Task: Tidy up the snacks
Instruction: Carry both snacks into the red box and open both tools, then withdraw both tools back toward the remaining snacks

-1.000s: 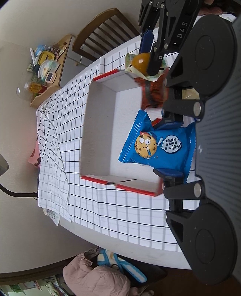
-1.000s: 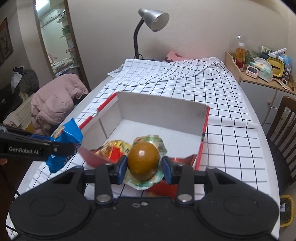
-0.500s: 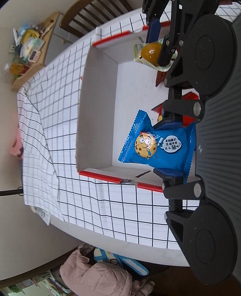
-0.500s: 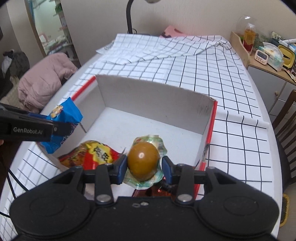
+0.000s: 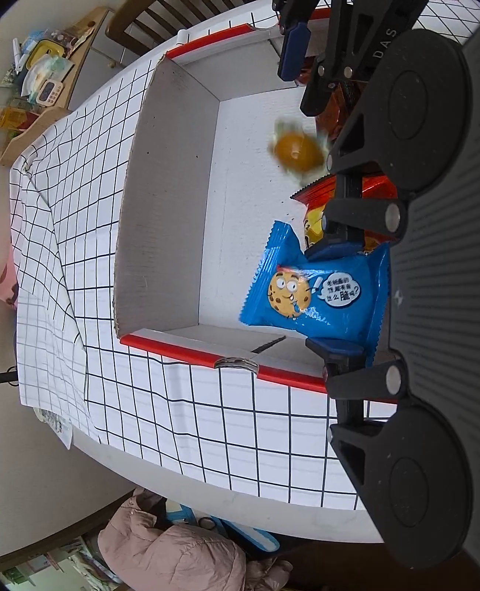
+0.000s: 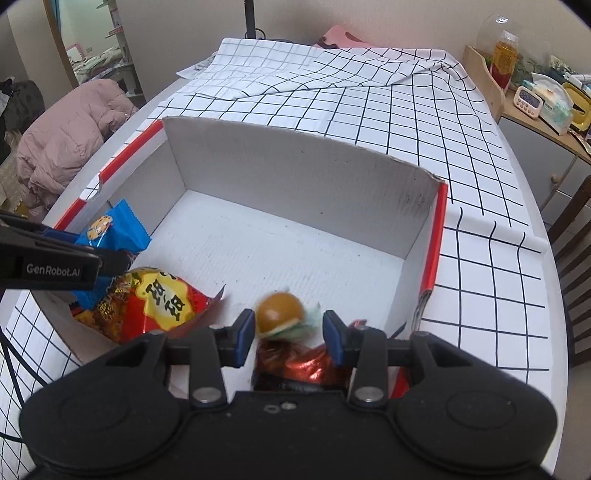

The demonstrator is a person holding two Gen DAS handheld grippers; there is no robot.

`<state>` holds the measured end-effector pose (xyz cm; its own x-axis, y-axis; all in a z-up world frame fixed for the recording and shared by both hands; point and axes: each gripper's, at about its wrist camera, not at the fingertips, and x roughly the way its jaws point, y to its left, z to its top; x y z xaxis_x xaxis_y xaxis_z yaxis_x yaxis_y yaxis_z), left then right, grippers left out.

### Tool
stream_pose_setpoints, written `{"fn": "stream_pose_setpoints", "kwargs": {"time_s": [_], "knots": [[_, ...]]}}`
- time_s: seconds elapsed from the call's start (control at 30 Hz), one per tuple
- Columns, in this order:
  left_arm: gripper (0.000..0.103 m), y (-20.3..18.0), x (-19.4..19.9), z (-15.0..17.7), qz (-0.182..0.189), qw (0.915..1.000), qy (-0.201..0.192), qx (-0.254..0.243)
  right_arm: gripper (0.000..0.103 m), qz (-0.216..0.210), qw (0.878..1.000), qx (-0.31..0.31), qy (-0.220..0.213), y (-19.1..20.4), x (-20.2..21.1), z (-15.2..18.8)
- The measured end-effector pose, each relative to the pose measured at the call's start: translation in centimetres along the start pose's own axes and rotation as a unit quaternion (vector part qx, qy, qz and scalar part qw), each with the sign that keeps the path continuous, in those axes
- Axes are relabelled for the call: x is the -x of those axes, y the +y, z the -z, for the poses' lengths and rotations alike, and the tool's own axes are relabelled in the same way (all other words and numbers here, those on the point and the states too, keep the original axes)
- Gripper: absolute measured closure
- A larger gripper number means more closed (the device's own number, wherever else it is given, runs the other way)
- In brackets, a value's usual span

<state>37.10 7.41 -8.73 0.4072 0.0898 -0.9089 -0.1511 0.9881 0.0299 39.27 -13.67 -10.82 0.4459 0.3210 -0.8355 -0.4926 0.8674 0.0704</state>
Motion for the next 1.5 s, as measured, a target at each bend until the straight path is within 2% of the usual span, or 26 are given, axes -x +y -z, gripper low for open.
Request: {"fn": "stream_pose_setpoints", "kwargs": {"time_s": [0.17, 0.27, 0.37, 0.57, 0.63, 0.73, 0.83, 0.97, 1.07, 1.2, 1.23, 1.27, 1.3, 1.5], "knots": [[0.052, 0.4, 0.4, 0.3, 0.006, 0.9999, -0.006, 0.012, 0.063, -0.004, 1.000, -0.004, -0.005, -0.2, 0.3, 0.0], [0.051, 0.5, 1.1, 0.6, 0.014, 0.9997, -0.015, 0.016, 0.063, -0.006, 1.000, -0.010, -0.014, -0.3, 1.1, 0.1], [0.043, 0.5, 2.3, 1.0, 0.017, 0.9993, -0.030, 0.013, 0.063, -0.014, 0.999, -0.015, -0.029, -0.3, 2.3, 0.3], [0.041, 0.5, 5.1, 2.0, 0.030, 0.9978, -0.059, 0.007, 0.063, -0.036, 0.997, -0.031, -0.055, -0.5, 5.1, 1.0], [0.037, 0.6, 6.0, 2.5, 0.034, 0.9971, -0.067, 0.006, 0.062, -0.047, 0.996, -0.035, -0.063, -0.4, 6.1, 1.3], [0.036, 0.7, 7.4, 3.4, 0.039, 0.9957, -0.084, 0.008, 0.058, -0.052, 0.995, -0.047, -0.075, -0.3, 7.6, 1.9], [0.034, 0.8, 8.8, 4.4, 0.049, 0.9942, -0.096, 0.008, 0.048, -0.067, 0.992, -0.054, -0.089, -0.1, 8.9, 2.5], [0.027, 1.0, 10.6, 6.0, 0.067, 0.9914, -0.113, 0.009, 0.048, -0.077, 0.991, -0.052, -0.100, 0.4, 10.4, 3.7], [0.018, 1.3, 11.9, 7.7, 0.079, 0.9886, -0.128, 0.008, 0.047, -0.086, 0.989, -0.054, -0.108, 0.7, 11.6, 4.9], [0.015, 1.9, 13.1, 10.0, 0.100, 0.9856, -0.136, 0.014, 0.045, -0.097, 0.987, -0.054, -0.113, 1.1, 12.9, 6.8], [0.013, 2.0, 13.2, 10.6, 0.105, 0.9851, -0.135, 0.015, 0.043, -0.099, 0.987, -0.053, -0.114, 1.2, 13.2, 7.3], [0.007, 2.0, 13.4, 11.3, 0.109, 0.9846, -0.135, 0.015, 0.019, -0.102, 0.987, -0.052, -0.114, 1.4, 13.4, 7.8], [0.004, 2.1, 13.5, 12.0, 0.111, 0.9843, -0.136, 0.016, 0.000, -0.104, 0.987, -0.052, -0.115, 1.5, 13.6, 8.4], [0.004, 1.9, 13.3, 16.2, 0.119, 0.9856, -0.120, 0.011, 0.000, -0.104, 0.986, -0.040, -0.126, 2.5, 14.1, 11.8]]}}
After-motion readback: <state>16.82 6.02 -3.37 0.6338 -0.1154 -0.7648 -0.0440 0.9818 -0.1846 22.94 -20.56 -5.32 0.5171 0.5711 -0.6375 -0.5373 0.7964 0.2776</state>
